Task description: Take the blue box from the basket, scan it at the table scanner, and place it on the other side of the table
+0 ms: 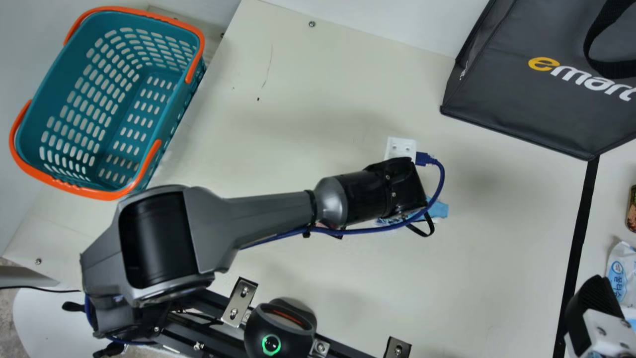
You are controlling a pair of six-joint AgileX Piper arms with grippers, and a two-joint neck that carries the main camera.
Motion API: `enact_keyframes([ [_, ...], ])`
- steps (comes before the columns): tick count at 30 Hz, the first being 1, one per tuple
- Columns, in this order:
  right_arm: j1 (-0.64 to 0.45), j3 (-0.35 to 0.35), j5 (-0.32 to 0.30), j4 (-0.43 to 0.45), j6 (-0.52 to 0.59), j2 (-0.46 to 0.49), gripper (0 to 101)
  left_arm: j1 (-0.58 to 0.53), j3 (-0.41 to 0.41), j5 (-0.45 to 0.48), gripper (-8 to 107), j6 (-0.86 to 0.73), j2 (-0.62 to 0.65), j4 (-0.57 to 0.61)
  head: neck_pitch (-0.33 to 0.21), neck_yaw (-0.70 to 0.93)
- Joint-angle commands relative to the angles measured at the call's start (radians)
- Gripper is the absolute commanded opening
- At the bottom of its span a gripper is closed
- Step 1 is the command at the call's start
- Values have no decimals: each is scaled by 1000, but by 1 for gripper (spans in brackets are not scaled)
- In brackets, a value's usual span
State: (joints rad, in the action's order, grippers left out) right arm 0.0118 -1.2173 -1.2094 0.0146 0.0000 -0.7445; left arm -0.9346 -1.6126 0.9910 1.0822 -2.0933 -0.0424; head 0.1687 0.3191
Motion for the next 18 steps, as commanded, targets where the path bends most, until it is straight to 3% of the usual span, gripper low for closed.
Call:
enact_keyframes([
  [1,0,0,0,0,0,0,95,9,21,-21,89,-23,31,22,-30,2],
  [18,0,0,0,0,0,0,95,230,334,-136,90,-486,425,252,-30,2],
])
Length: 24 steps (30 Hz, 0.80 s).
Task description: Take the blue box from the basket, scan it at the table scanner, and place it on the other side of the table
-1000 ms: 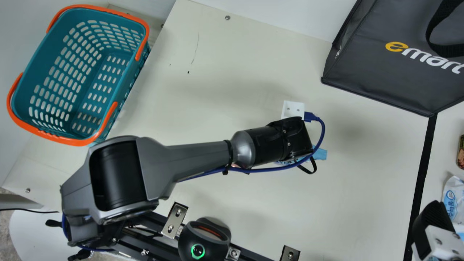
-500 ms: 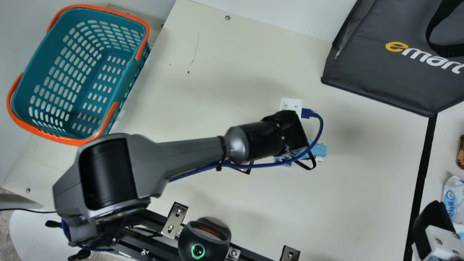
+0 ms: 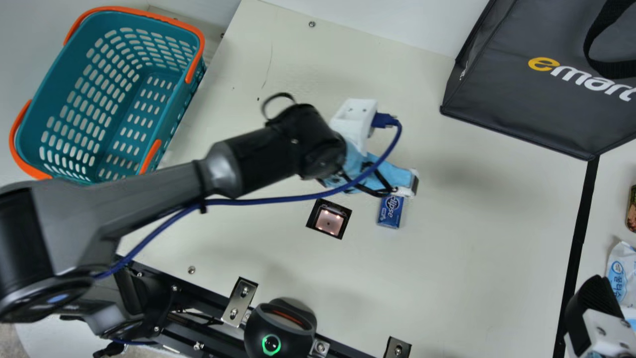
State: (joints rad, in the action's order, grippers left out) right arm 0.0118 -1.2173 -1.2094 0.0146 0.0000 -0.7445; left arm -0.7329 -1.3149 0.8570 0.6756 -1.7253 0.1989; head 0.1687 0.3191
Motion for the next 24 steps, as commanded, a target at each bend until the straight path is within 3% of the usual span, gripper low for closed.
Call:
enact_keyframes([
  [1,0,0,0,0,0,0,95,44,52,-2,90,-104,80,17,-30,2],
  [13,0,0,0,0,0,0,95,258,200,51,90,-348,378,7,-30,2],
  [24,0,0,0,0,0,0,95,412,227,144,90,-455,609,-93,-30,2],
])
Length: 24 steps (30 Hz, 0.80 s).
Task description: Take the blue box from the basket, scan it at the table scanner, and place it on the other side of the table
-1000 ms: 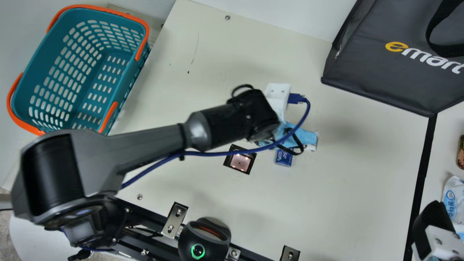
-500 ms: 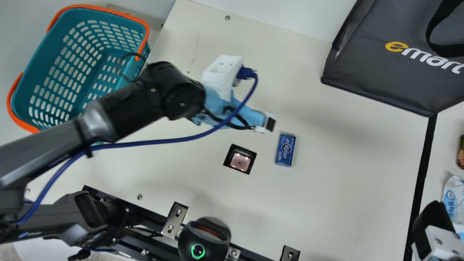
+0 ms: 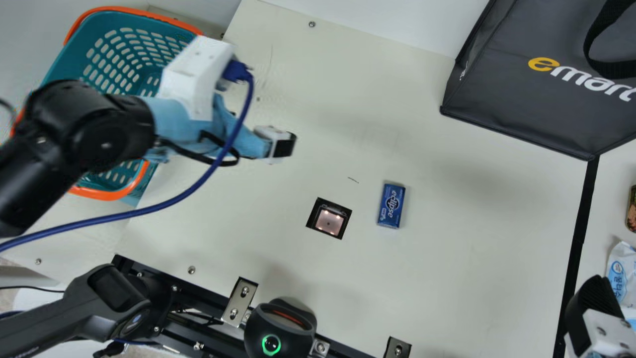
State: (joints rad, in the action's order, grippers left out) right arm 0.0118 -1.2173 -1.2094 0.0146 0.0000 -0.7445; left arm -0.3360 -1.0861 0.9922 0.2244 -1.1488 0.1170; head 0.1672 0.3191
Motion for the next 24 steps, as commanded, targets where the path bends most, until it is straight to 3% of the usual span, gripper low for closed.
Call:
enact_keyframes([
  [1,0,0,0,0,0,0,95,27,-6,19,90,-10,49,-17,-29,2],
  [7,0,0,0,0,0,0,95,84,-24,49,90,-49,142,-84,-29,2],
  [12,0,0,0,0,0,0,95,83,-22,50,90,-49,143,-84,-29,2],
  [24,0,0,0,0,0,0,95,83,-22,52,90,-49,143,-83,-29,-277],
])
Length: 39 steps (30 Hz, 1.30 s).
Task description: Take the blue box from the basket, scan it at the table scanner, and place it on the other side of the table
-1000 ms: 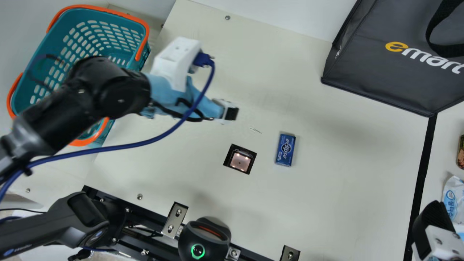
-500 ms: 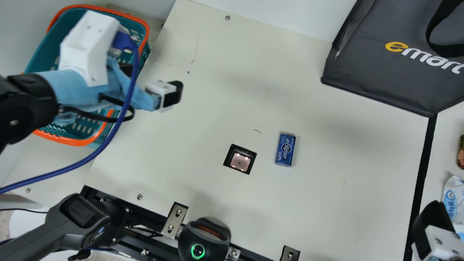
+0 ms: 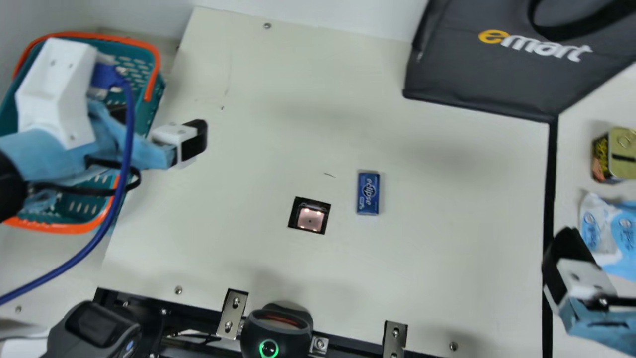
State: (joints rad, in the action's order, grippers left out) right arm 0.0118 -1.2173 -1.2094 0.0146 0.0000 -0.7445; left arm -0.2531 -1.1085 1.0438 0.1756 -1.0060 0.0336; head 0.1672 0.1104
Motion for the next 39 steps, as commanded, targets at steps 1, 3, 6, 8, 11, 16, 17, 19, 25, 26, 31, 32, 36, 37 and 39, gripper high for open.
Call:
enact_keyframes([
  [1,0,0,0,0,0,0,95,0,0,0,90,0,0,0,-29,-92],
  [3,0,0,0,0,0,0,95,0,0,0,90,0,0,0,-29,-138],
  [6,0,0,0,0,0,0,95,0,0,0,90,0,0,0,-29,-138],
  [8,0,0,0,0,0,0,95,0,0,0,90,0,0,0,-29,-138],
  [11,9,-2,4,-3,-2,-12,95,0,0,0,90,0,0,0,-29,-138],
  [16,53,-3,31,-28,6,-75,95,0,0,0,90,0,0,0,-29,-138],
  [17,63,-1,39,-36,11,-91,95,0,0,0,90,0,0,0,-29,-138],
  [19,79,5,55,-57,23,-124,95,0,0,0,90,0,0,0,-29,-138],
  [25,112,31,106,-119,84,-225,95,0,0,0,90,0,0,0,-29,-138],
  [26,118,36,114,-127,94,-241,95,0,0,0,90,0,0,0,-29,-138],
  [31,161,54,158,-157,123,-331,95,0,0,0,90,0,0,0,-29,-138],
  [32,175,58,167,-159,124,-348,95,0,0,0,90,0,0,0,-29,-138],
  [36,238,68,203,-155,107,-420,95,0,0,0,90,0,0,0,-29,-138],
  [37,255,69,212,-152,99,-438,95,0,0,0,90,0,0,0,-29,-138],
  [39,288,71,227,-146,77,-473,95,0,0,0,90,0,0,0,-29,-138],
])
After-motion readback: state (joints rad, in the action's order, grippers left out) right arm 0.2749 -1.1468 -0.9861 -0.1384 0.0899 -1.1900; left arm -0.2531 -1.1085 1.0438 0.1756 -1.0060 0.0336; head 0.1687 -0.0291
